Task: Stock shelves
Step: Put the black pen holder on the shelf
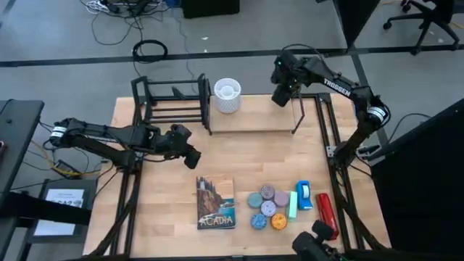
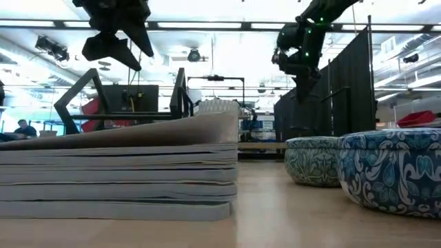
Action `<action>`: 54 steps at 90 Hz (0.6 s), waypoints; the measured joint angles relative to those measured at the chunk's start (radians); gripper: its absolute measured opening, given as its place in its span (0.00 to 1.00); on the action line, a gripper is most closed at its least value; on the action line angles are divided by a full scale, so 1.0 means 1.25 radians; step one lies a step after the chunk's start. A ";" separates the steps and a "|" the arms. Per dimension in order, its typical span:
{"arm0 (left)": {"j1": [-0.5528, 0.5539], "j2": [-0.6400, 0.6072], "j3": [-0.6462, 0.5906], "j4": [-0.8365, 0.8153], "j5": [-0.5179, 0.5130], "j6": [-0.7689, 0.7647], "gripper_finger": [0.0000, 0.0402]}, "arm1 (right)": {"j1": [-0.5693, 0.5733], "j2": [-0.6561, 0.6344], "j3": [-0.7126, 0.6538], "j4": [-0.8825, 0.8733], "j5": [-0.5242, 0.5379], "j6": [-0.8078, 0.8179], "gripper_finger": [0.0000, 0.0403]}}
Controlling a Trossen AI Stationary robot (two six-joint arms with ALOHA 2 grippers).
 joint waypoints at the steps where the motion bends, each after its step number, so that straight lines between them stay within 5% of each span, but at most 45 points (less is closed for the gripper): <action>1: 0.000 0.000 0.000 0.000 0.000 -0.001 0.49 | 0.001 0.000 -0.003 0.003 0.000 0.000 0.00; 54: 0.000 0.000 0.000 0.006 -0.001 -0.040 0.49 | 0.016 0.001 -0.110 0.093 -0.012 -0.097 0.05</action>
